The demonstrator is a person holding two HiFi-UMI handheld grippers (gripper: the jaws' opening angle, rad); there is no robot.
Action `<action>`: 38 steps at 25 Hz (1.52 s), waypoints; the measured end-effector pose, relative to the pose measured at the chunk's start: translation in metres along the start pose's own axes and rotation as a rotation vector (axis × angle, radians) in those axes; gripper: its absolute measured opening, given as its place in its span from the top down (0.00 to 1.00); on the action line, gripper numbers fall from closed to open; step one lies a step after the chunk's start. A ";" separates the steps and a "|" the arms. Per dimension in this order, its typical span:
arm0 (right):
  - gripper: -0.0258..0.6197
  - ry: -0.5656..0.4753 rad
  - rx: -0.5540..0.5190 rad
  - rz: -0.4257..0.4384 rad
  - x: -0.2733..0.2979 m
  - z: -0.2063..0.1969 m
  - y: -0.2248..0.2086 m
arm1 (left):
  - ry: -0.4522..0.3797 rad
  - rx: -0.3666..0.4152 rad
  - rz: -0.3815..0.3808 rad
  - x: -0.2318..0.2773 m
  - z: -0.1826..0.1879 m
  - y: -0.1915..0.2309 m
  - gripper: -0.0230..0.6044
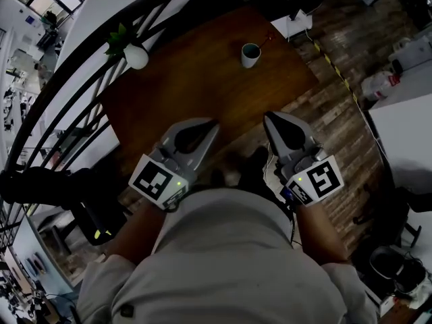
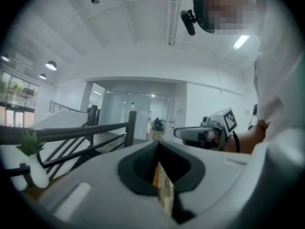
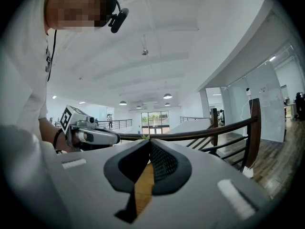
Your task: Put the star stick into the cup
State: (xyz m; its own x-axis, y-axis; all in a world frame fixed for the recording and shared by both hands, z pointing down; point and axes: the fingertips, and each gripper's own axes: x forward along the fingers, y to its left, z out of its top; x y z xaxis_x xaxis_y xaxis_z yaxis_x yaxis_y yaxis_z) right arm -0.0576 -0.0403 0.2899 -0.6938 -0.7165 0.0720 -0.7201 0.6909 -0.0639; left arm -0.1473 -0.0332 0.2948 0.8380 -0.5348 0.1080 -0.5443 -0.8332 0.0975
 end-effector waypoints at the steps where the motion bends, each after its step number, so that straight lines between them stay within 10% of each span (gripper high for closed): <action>1: 0.95 0.002 0.002 -0.009 -0.002 0.001 0.004 | 0.001 -0.010 -0.007 -0.003 0.000 -0.001 0.96; 20: 0.95 0.073 -0.005 -0.028 -0.046 0.001 0.042 | -0.042 -0.065 -0.015 -0.035 -0.001 -0.040 0.96; 38: 0.95 0.051 -0.006 0.025 -0.249 -0.025 0.064 | -0.026 -0.018 0.032 -0.028 -0.019 -0.233 0.96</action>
State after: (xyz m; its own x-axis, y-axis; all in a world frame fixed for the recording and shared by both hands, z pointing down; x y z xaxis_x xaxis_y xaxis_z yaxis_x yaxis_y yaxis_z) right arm 0.0692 0.1849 0.2928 -0.7101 -0.6936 0.1212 -0.7027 0.7089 -0.0606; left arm -0.0447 0.1783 0.2881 0.8206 -0.5649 0.0859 -0.5714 -0.8130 0.1118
